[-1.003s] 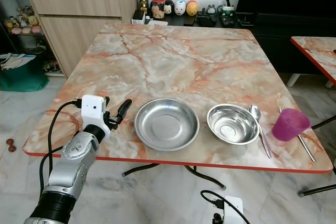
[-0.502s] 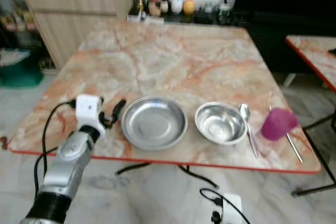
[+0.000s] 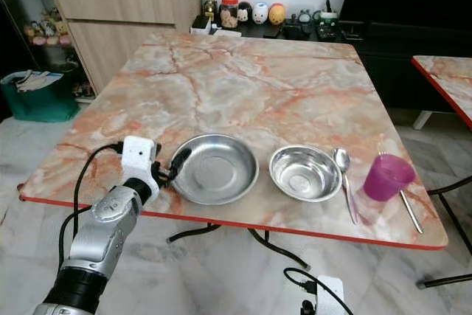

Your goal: Setting the table

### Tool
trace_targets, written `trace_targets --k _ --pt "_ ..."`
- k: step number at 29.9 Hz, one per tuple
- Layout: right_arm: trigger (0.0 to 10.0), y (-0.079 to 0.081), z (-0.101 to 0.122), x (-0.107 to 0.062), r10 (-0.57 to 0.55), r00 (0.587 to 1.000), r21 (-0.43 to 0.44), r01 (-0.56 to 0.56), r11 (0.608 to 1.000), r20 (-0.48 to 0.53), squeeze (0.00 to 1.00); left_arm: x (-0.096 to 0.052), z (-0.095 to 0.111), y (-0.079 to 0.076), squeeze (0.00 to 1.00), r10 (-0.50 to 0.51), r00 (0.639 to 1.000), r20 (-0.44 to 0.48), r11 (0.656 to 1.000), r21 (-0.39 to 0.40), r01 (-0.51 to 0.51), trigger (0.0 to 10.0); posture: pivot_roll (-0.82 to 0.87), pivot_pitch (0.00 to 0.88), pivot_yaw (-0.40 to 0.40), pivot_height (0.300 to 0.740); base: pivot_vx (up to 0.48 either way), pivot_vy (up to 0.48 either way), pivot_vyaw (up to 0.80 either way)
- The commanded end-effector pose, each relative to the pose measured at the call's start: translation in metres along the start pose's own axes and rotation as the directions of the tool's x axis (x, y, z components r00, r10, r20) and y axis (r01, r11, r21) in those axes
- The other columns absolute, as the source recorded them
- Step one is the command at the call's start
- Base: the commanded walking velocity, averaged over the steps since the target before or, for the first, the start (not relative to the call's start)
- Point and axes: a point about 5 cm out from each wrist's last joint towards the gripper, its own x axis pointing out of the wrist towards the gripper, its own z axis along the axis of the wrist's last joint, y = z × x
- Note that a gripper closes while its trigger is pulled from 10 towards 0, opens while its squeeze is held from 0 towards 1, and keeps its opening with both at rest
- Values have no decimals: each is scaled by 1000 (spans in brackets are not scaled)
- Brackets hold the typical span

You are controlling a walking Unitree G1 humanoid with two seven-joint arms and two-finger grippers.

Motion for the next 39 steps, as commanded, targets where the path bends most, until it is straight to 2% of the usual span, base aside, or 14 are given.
trace_targets --k 1,4,12,13,14,15,16,17,26,32,39 --pt "10000 1 1 0 4 1000 -2 -4 1000 0 0 3 1 -2 0 -3 1000 -13 999 -39 3 10000 71 0 -56 711 0 0 0" --pt "10000 1 1 0 6 1000 -3 -6 1000 -2 0 6 3 -1 0 27 999 -31 994 -105 -30 10000 71 0 -56 711 0 0 0" --pt "10000 1 1 0 9 1000 -4 -9 1000 -4 0 10 7 0 0 41 998 -40 985 -169 -48 10000 68 0 -53 711 0 0 0" --pt "10000 1 0 0 11 1000 -4 -11 1000 -5 0 10 7 0 1000 40 998 -45 982 -183 -48 10000 67 0 -51 711 0 0 0" --pt "10000 2 0 0 12 1000 -4 -12 1000 -5 0 10 7 0 1000 44 998 -49 982 -179 -52 10000 70 0 -52 711 0 0 0" --pt "10000 2 0 0 12 1000 -3 -12 1000 -5 0 11 7 1 843 53 997 -56 984 -168 -61 10000 69 0 -51 711 0 0 0" --pt "10000 2 0 0 12 1000 -3 -12 1000 -5 0 11 7 1 843 53 997 -56 984 -168 -61 10000 69 0 -51 711 0 0 0" --pt "10000 2 0 0 12 1000 -3 -12 1000 -5 0 13 6 1 0 64 996 -68 987 -146 -73 10000 69 0 -51 711 0 0 0" --pt "10000 2 1 0 12 1000 1 -12 1000 -4 0 19 -2 -2 0 45 989 -138 991 -120 -62 10000 64 0 -47 711 0 0 0" --pt "10000 2 1 0 11 1000 5 -11 1000 -5 0 21 -1 -2 0 37 990 -137 992 -114 -53 10000 63 0 -48 711 0 0 0" --pt "10000 2 1 0 14 1000 2 -14 1000 -4 0 25 -2 -7 0 28 987 -158 998 -44 -35 10000 67 0 -51 711 0 0 0"
